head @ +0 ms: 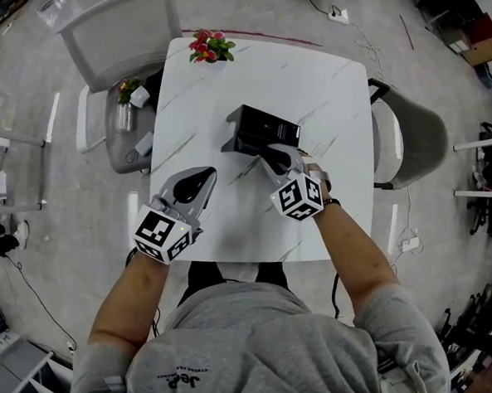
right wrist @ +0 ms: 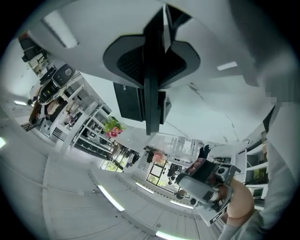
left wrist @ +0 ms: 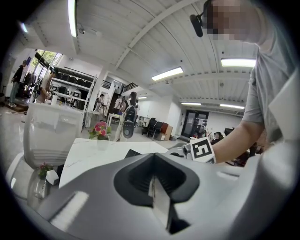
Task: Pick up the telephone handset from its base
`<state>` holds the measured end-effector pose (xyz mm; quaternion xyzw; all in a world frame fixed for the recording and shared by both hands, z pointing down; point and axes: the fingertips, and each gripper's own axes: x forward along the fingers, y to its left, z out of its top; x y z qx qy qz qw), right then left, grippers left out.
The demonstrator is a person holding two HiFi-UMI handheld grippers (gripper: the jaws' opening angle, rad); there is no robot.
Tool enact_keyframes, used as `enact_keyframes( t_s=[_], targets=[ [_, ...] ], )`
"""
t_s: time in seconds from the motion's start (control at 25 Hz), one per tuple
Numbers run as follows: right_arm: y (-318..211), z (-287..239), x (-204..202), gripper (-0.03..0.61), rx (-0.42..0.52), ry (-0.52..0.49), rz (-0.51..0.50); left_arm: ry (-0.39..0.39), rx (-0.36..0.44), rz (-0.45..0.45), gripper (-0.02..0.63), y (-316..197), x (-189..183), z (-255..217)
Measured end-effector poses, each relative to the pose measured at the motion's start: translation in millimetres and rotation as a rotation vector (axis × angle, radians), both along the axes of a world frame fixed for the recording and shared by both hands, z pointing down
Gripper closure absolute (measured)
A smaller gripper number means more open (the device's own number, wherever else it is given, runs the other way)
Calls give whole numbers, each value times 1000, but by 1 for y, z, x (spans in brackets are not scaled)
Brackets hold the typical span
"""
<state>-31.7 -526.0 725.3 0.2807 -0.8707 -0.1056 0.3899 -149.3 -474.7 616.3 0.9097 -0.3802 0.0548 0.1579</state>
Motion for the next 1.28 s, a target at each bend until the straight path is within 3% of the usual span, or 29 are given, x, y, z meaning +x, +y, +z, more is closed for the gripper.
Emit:
enact_keyframes(
  t_s=[0.4, 0.6, 0.96, 1.28],
  targets=[
    [-4, -82, 14, 502, -57, -277, 84, 10, 43, -5, 554, -2, 3, -35],
    [-9, -130, 41, 502, -79, -402, 166, 14, 79, -10, 554, -8, 7, -63],
    [-11, -233, 93, 502, -55, -657, 256, 51, 141, -22, 554, -19, 19, -132],
    [-6, -321, 133, 502, 10, -797, 277, 61, 198, 3, 554, -24, 32, -192]
  ],
)
